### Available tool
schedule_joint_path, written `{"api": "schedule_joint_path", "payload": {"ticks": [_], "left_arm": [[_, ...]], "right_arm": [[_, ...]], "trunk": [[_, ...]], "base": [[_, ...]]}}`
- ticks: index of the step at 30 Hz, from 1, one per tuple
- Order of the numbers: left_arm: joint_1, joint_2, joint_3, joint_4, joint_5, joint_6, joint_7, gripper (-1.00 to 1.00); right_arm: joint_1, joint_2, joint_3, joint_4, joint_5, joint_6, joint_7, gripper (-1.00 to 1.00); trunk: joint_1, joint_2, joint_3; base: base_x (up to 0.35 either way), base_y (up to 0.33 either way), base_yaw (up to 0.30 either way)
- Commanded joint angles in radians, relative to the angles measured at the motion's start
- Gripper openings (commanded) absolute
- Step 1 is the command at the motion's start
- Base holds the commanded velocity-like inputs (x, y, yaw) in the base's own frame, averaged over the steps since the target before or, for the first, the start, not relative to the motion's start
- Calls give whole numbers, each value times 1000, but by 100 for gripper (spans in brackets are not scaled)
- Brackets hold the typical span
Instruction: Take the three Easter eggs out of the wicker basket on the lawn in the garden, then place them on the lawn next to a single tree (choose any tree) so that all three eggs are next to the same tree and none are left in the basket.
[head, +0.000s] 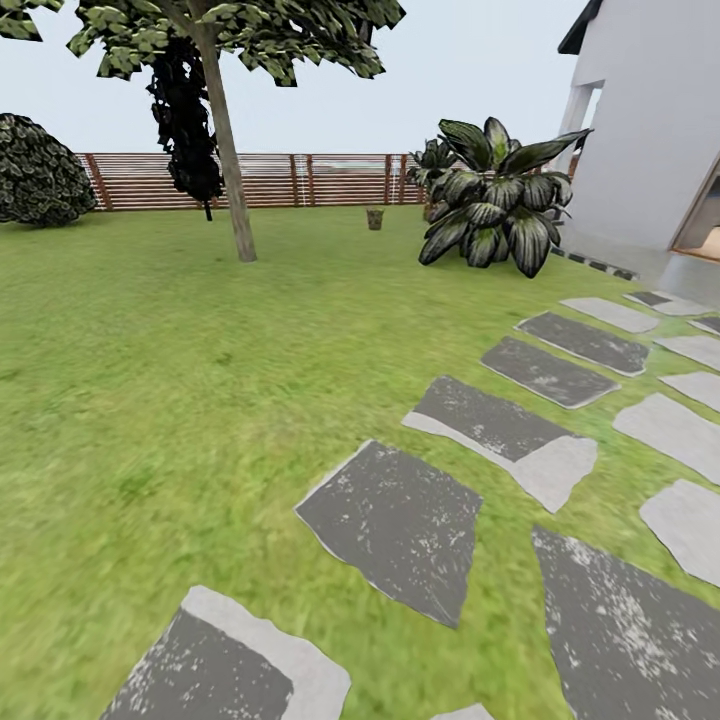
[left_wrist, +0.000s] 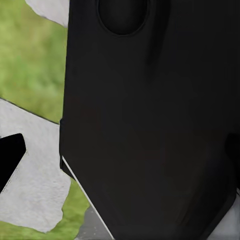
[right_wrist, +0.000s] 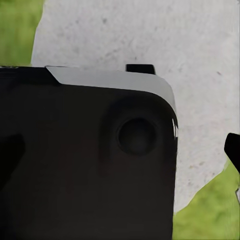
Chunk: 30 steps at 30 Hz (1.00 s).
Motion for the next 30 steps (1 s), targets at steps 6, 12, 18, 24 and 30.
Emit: {"api": "schedule_joint_path", "payload": {"ticks": [6,12,18,24,30], "left_arm": [[0,0,5,0,1,-1,0,100],[0,0,5,0,1,0,-1,100],[0,0,5,0,1,0,-5,100],[0,0,5,0,1,0,-5,100],[0,0,5,0,0,0,-5,100]], "right_arm": [[-1,1,0,1,1,-4,0,100],[-1,1,0,1,1,-4,0,100],[-1,1,0,1,1,-5,0,100],[-1,1,0,1,1,-5,0,100],[-1,1,0,1,1,-5,0,100]], "trunk": [[0,0,-1],[0,0,-1],[0,0,-1],[0,0,-1],[0,0,-1]], "base": [[308,116,0],[309,114,0],[312,110,0],[314,108,0],[314,108,0]]}}
